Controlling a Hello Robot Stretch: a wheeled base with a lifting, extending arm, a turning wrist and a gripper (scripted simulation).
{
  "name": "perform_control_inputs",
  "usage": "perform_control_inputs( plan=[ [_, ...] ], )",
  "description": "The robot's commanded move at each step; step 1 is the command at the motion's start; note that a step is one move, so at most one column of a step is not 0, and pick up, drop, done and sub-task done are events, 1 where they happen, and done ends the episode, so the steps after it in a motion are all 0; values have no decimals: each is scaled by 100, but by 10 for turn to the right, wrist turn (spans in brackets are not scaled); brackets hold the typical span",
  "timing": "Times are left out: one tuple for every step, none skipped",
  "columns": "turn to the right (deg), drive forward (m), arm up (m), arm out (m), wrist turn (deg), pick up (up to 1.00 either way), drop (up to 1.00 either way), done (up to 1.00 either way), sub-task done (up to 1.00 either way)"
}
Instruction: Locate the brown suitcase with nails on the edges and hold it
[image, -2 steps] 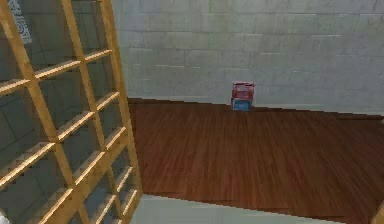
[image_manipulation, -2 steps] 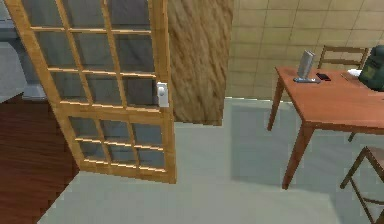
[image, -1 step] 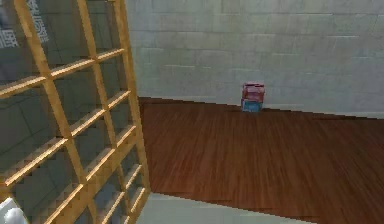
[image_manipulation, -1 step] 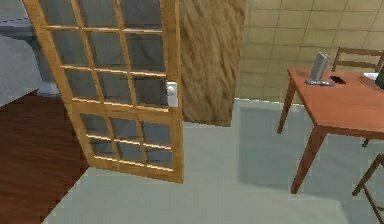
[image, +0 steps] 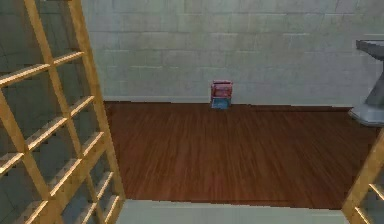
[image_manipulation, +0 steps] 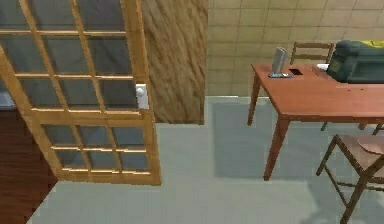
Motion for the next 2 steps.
perform_control_inputs(
  plan=[
    [0, 100, 0, 0, 0, 0, 0, 0, 0],
    [30, 0, 0, 0, 0, 0, 0, 0, 0]
  ],
)
